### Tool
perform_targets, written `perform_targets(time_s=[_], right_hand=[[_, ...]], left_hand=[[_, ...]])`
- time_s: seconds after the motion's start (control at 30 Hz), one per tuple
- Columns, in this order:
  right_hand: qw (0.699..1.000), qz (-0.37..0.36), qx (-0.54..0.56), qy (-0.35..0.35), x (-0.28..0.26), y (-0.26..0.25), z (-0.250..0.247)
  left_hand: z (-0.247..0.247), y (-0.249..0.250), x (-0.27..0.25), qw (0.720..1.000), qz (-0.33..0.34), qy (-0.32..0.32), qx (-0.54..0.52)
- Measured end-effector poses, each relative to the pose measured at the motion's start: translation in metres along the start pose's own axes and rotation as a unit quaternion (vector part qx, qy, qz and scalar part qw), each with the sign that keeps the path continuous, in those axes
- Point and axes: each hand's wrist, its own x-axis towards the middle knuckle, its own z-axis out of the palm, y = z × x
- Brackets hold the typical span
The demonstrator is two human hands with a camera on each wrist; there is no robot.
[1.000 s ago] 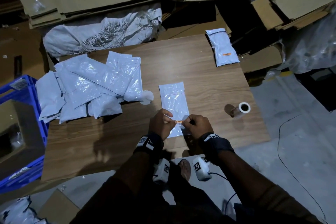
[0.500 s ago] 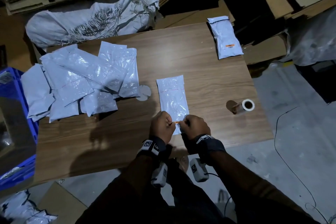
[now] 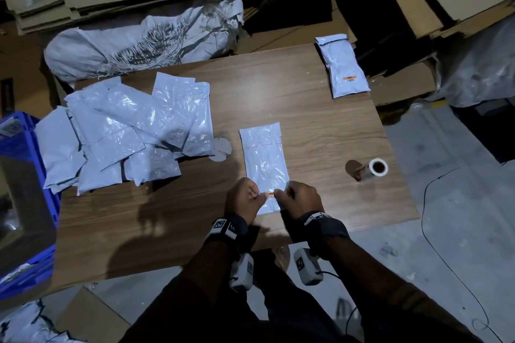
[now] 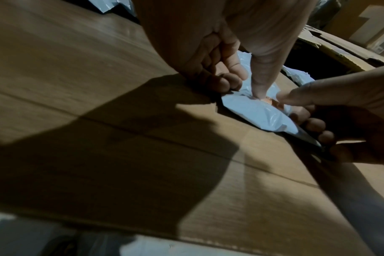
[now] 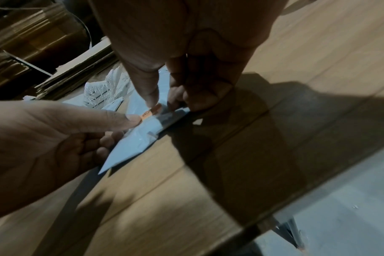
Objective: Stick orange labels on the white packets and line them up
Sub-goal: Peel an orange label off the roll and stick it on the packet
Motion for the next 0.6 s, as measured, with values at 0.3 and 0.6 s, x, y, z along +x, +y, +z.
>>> perform_targets(time_s=[0.3, 0.6], right_hand=[[0.999, -0.004, -0.048, -0.016, 0.0071, -0.0024, 0.006], [1.0, -0.015, -0.017, -0.005, 0.0035, 0.0026, 0.0063]], left_hand=[[0.0028, 0.0, -0.001, 0.999, 0.014, 0.011, 0.028], [-0.0012, 0.0042, -0.001, 0.999, -0.003, -0.01, 0.049]])
